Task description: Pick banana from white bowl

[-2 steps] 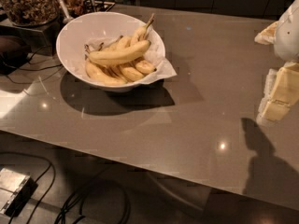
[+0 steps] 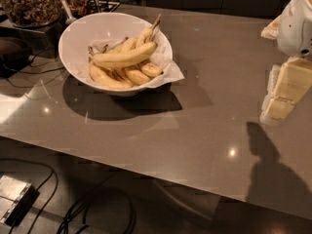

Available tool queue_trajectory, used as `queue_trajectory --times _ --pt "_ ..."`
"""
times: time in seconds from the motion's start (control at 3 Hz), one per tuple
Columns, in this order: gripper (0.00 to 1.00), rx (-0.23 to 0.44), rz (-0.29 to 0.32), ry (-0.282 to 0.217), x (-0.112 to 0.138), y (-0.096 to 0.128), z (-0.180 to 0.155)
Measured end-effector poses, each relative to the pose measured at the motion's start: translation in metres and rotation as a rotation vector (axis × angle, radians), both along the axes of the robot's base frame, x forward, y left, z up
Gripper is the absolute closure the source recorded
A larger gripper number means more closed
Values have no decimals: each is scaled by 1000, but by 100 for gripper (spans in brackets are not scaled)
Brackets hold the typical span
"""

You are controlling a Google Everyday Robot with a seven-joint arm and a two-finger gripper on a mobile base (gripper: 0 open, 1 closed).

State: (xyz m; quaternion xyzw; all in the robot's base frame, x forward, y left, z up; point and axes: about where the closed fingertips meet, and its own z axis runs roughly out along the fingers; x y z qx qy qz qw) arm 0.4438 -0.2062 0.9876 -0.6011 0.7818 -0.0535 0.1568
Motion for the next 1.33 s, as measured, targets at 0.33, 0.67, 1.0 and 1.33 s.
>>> queue_trajectory --times 0.33,0.67,1.0,1.33 --pt "0 -11 16 -54 17 36 34" --pt "0 -12 85 -108 40 84 70" --pt "0 17 195 -145 42 123 94" --pt "0 29 197 -180 43 127 103"
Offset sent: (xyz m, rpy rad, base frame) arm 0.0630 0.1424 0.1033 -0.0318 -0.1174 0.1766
